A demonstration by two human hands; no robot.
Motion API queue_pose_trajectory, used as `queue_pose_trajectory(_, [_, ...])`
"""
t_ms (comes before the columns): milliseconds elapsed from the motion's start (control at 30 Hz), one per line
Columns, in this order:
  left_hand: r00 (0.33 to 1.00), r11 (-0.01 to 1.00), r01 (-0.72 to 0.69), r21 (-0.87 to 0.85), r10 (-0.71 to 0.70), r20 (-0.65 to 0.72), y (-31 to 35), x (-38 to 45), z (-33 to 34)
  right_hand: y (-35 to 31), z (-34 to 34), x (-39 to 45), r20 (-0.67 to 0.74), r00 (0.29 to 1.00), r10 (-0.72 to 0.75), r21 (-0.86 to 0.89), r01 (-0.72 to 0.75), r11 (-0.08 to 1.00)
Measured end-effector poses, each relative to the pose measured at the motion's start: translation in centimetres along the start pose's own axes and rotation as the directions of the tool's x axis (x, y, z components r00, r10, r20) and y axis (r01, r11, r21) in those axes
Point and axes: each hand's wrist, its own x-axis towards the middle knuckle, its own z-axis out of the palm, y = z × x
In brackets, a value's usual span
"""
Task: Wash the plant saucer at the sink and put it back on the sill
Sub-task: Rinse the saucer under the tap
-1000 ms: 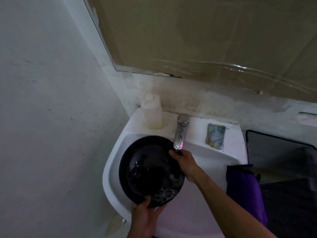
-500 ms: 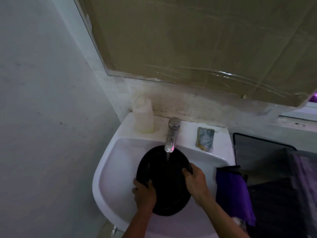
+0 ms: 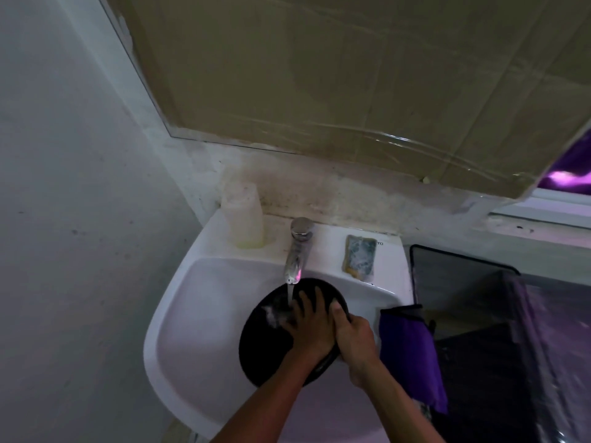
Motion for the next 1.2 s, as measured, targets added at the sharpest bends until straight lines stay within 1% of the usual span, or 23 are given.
queue_pose_trajectory(67, [0.991,0.990,-0.105,0.090,0.112,-0.078,-1.1,0.2,0.0,-0.1,-0.5,0.0,0.022,0.999,0.039,0.020,-0.040,0.999])
queue_pose_trajectory(100, [0.982,0.981,-0.134,0.139,0.151,-0.117,-1.9,0.4,-0.2,-0.1,-0.8,0.0,0.037,0.998,0.057,0.025,-0.058,0.998])
queue_pose_trajectory(167, [0.964,0.963,-0.138,0.230,0.184,-0.190,-3.4,1.1,-1.2,0.1,-1.3,-0.1,0.088,0.992,0.085,0.065,-0.091,0.994])
queue_pose_trajectory(267, [0.928,0.897,-0.115,0.426,0.250,-0.276,-5.0,2.3,-3.6,0.8,-2.3,-0.5,0.200,0.974,0.111,0.101,-0.133,0.986])
queue_pose_trajectory(300, [0.917,0.866,-0.116,0.487,0.281,-0.282,-5.4,2.6,-4.2,1.0,-2.5,-0.7,0.243,0.962,0.126,0.118,-0.158,0.980])
queue_pose_trajectory(333, [0.931,0.848,-0.112,0.519,0.272,-0.243,-5.8,2.7,-5.0,1.3,-2.7,-0.8,0.279,0.949,0.145,0.125,-0.186,0.975])
queue_pose_trajectory(400, [0.955,0.851,-0.117,0.512,0.238,-0.178,-6.2,2.6,-6.3,1.7,-2.8,-1.1,0.312,0.936,0.161,0.111,-0.204,0.973])
queue_pose_trajectory(567, [0.939,0.776,-0.206,0.596,0.328,-0.103,-6.2,1.7,-8.4,2.8,-2.5,-1.3,0.259,0.956,0.135,0.209,-0.192,0.959])
queue_pose_trajectory(633, [0.948,0.781,-0.212,0.587,0.309,-0.069,-6.8,1.6,-8.7,3.1,-2.2,-1.5,0.204,0.972,0.115,0.226,-0.161,0.961])
queue_pose_trajectory(667, [0.959,0.803,-0.185,0.567,0.274,-0.075,-7.2,1.5,-8.7,3.3,-2.0,-1.6,0.178,0.978,0.106,0.233,-0.146,0.961])
queue_pose_trajectory(767, [0.983,0.902,-0.048,0.430,0.118,-0.138,-8.1,1.2,-8.8,3.6,-1.3,-2.1,0.151,0.982,0.116,0.220,-0.148,0.964])
queue_pose_trajectory(833, [0.987,0.932,0.016,0.363,0.043,-0.155,-8.8,1.1,-8.9,3.7,-0.9,-2.3,0.142,0.980,0.141,0.216,-0.170,0.962])
queue_pose_trajectory(933, [0.988,0.955,0.090,0.284,-0.050,-0.143,-10.1,0.9,-9.2,3.7,-0.5,-2.3,0.148,0.976,0.160,0.200,-0.187,0.962])
queue_pose_trajectory(1067, [0.982,0.968,0.146,0.206,-0.115,-0.152,-11.0,0.4,-9.9,3.4,-0.2,-1.6,0.135,0.978,0.158,0.157,-0.178,0.971])
queue_pose_trajectory(1200, [0.963,0.972,0.224,0.077,-0.208,-0.170,-11.6,-0.2,-11.0,3.4,0.4,-1.0,0.143,0.970,0.198,0.125,-0.217,0.968])
